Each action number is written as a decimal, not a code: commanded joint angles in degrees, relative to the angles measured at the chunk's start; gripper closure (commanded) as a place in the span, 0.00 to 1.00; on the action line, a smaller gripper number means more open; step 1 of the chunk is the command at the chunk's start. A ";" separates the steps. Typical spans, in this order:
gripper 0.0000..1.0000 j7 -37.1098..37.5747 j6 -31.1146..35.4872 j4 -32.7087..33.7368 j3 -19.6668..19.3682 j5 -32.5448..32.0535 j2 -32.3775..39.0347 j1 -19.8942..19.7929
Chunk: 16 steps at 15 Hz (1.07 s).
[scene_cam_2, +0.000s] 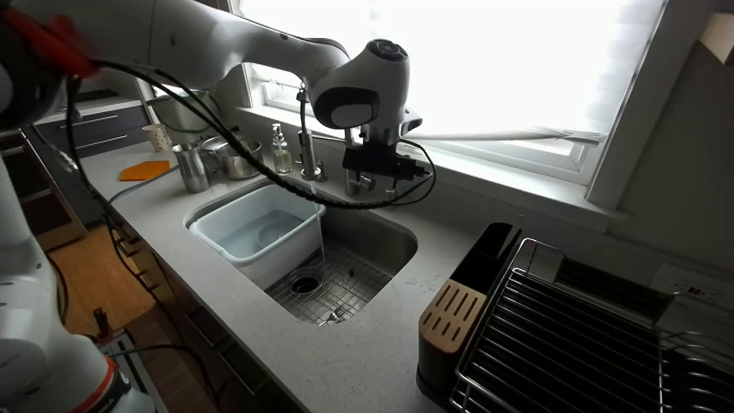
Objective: Turn off the water
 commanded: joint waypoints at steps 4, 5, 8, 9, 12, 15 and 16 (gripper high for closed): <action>0.00 0.13 -3.43 8.75 6.22 1.00 7.59 -3.88; 0.00 0.15 -3.86 10.05 6.64 0.96 8.72 -4.09; 0.00 0.16 -4.18 11.38 6.93 0.95 9.77 -4.48; 0.00 0.16 -4.35 11.54 6.92 0.96 9.78 -4.57; 0.00 -3.71 -2.53 11.88 9.32 6.19 11.06 -5.85; 0.00 -7.07 -2.47 12.39 11.69 11.87 12.09 -6.88; 0.00 -7.75 -2.48 12.50 12.07 13.67 12.42 -7.02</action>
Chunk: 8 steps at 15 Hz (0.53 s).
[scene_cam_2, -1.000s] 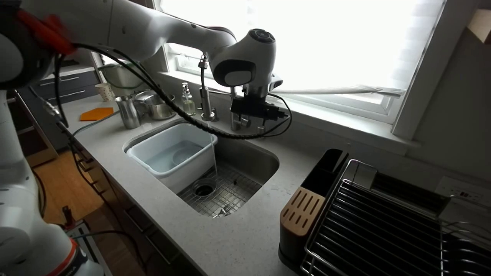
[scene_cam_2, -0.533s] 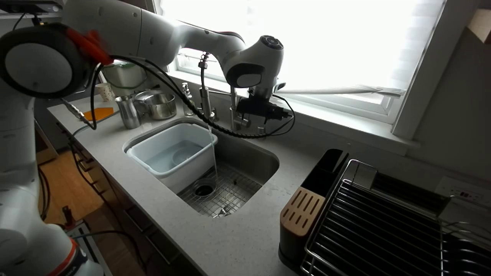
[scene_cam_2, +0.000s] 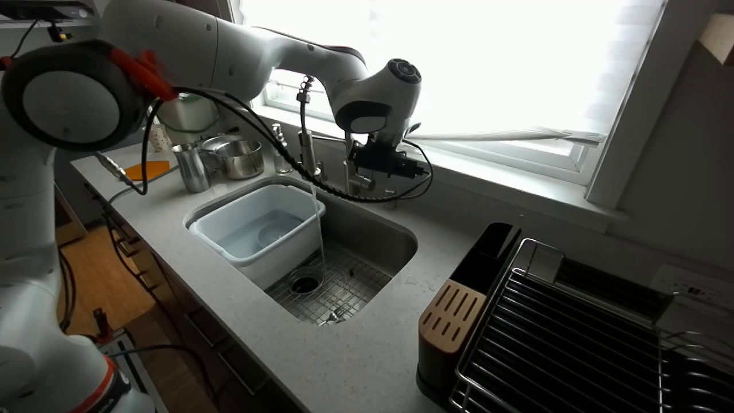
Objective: Turn off the water
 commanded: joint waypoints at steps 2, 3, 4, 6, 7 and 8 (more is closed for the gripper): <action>0.00 -5.74 0.41 1.09 2.90 9.27 2.36 -2.26; 0.00 -6.80 0.16 1.17 3.06 11.15 2.66 -2.34; 0.00 -7.89 -0.05 1.24 3.14 12.97 3.00 -2.35; 0.00 -9.89 -0.11 1.55 3.09 16.52 3.85 -2.25; 0.00 -11.13 -0.42 1.84 3.21 18.54 4.29 -2.34; 0.00 -12.14 -0.46 1.99 3.14 20.02 4.66 -2.19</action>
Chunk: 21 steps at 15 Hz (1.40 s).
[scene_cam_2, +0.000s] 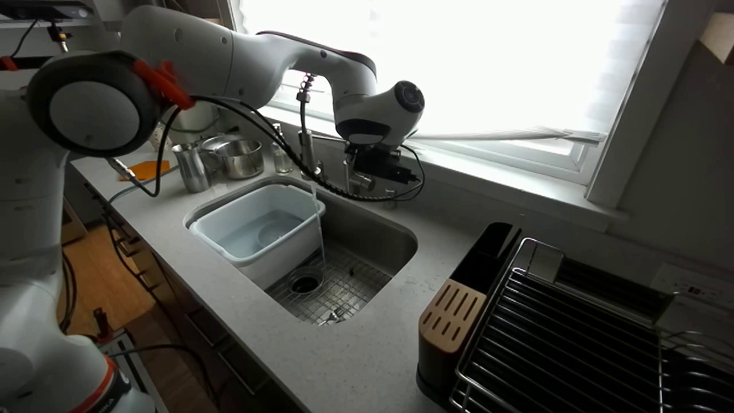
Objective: Turn off the water
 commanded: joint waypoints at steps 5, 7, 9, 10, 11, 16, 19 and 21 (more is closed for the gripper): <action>0.00 -6.30 -2.20 2.39 1.02 10.33 4.04 -0.35; 0.00 -6.92 -2.48 2.91 1.11 11.67 4.88 -0.02; 0.00 -8.25 -2.72 3.69 1.13 12.40 5.72 0.34; 0.00 -8.79 -2.62 4.04 1.13 12.66 6.09 0.52; 0.00 -9.21 -2.85 4.39 1.18 12.86 6.51 0.60; 0.00 -10.67 -2.75 5.91 1.41 13.44 8.04 0.91; 0.00 -11.16 -2.38 6.63 1.41 13.56 8.66 0.91; 0.00 -11.52 -2.67 7.08 1.59 14.00 9.06 0.82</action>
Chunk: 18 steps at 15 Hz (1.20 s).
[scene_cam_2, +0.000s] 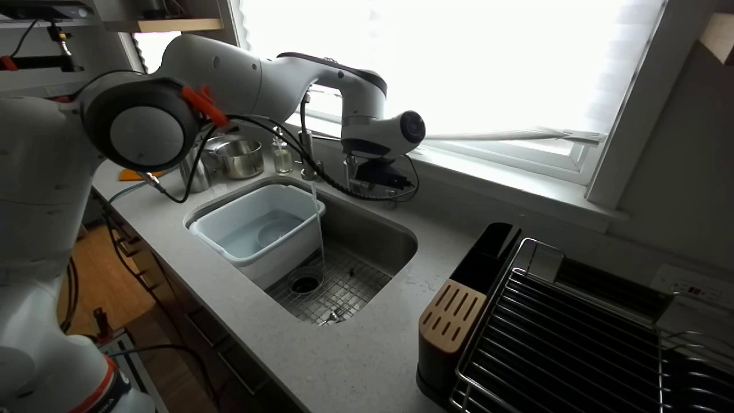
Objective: Turn off the water
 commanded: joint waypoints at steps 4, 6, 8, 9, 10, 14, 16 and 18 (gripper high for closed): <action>0.00 -0.35 -3.90 2.89 0.52 2.59 2.30 -0.33; 0.00 0.68 -4.65 2.95 0.44 2.83 2.33 -0.15; 0.00 2.26 -5.00 2.91 0.28 3.00 2.20 0.21; 0.00 3.00 -4.90 2.84 0.21 2.98 2.09 0.44; 0.00 3.34 -5.42 2.99 0.31 3.09 2.18 0.36; 0.00 5.44 -3.69 2.88 -0.55 1.45 2.08 1.15; 0.00 7.96 -1.95 1.72 -2.17 -1.35 0.87 1.93; 0.00 9.72 -3.02 0.48 -3.20 -4.87 -0.48 2.17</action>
